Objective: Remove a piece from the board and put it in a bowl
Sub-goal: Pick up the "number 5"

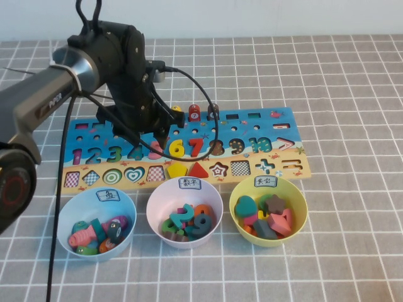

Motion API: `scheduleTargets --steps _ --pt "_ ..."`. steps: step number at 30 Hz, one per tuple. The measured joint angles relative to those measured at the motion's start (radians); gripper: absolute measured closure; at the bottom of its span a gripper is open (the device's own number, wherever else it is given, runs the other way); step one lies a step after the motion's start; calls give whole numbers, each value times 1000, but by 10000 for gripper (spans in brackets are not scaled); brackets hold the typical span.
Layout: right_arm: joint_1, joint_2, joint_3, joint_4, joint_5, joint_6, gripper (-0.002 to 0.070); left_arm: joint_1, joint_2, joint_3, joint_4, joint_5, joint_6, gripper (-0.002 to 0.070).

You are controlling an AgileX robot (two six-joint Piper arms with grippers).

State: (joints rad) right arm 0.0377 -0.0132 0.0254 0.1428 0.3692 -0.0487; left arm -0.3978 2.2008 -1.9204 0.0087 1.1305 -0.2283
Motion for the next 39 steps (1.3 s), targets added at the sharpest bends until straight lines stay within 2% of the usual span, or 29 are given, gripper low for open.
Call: scheduleTargets --steps 27,30,36,39 --pt "0 0 0 0 0 0 694 0 54 0 0 -53 0 282" --pt "0 0 0 0 0 0 694 0 56 0 2 -53 0 320" --pt "0 0 0 0 0 0 694 0 56 -1 -9 -49 0 445" --pt "0 0 0 0 0 0 694 0 56 -1 -9 -49 0 459"
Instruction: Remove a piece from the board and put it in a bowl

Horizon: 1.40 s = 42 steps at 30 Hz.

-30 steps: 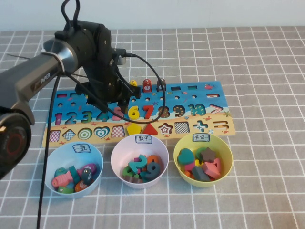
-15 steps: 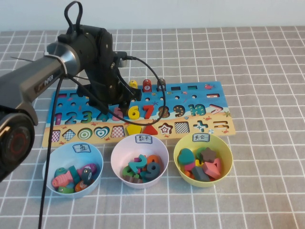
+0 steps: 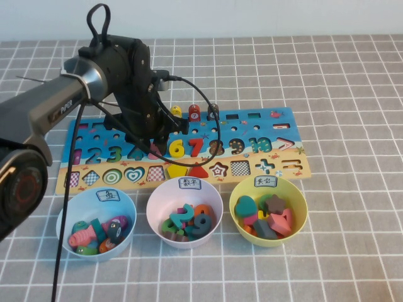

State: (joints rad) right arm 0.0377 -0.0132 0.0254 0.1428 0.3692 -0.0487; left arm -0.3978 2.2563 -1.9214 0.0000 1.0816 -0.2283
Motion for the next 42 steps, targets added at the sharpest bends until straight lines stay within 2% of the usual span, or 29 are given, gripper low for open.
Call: scheduleTargets --steps 29,35,42 --pt "0 0 0 0 0 0 694 -4 -110 0 28 26 33 484" --pt "0 0 0 0 0 0 694 -59 -237 44 97 -11 45 486" --pt "0 0 0 0 0 0 694 -172 -507 358 149 -212 41 489"
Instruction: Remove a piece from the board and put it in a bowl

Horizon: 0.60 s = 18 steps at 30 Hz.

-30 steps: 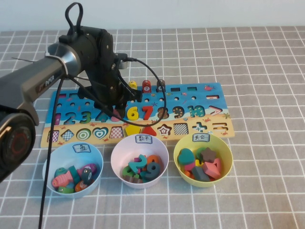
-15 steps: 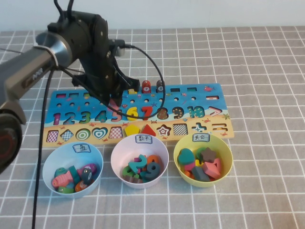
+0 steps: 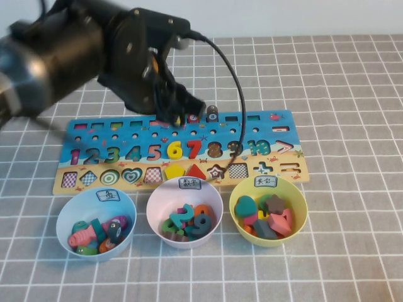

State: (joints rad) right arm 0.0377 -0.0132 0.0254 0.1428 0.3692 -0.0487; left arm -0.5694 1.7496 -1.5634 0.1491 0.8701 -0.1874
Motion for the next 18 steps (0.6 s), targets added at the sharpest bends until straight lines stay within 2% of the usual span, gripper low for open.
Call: scheduleTargets --steps 5,11,18 --pt "0 0 0 0 0 0 694 -49 -205 272 2 -145 -11 490" --pt "0 0 0 0 0 0 694 -55 -417 574 0 -324 -22 490" --pt "0 0 0 0 0 0 694 -59 -505 878 0 -610 -26 491"
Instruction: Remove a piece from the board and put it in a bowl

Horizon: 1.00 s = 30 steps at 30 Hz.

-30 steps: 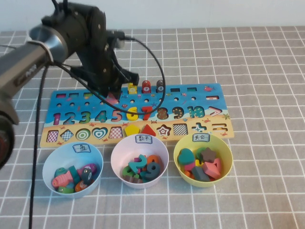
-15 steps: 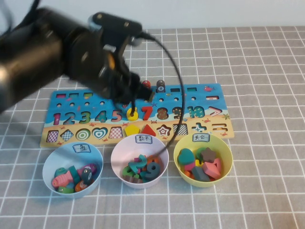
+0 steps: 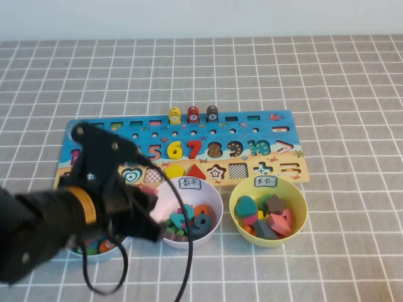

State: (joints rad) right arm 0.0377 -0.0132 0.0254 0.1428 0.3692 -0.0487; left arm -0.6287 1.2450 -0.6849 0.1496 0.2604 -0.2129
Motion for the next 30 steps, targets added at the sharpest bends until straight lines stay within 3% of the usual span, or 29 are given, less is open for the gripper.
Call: scheduleTargets --steps 10,23,30 --pt "0 0 0 0 0 0 694 -135 63 99 0 -247 44 491" --pt "0 0 0 0 0 0 694 -136 247 16 0 -227 13 491" --pt "0 0 0 0 0 0 694 -66 299 -43 0 -169 -98 491"
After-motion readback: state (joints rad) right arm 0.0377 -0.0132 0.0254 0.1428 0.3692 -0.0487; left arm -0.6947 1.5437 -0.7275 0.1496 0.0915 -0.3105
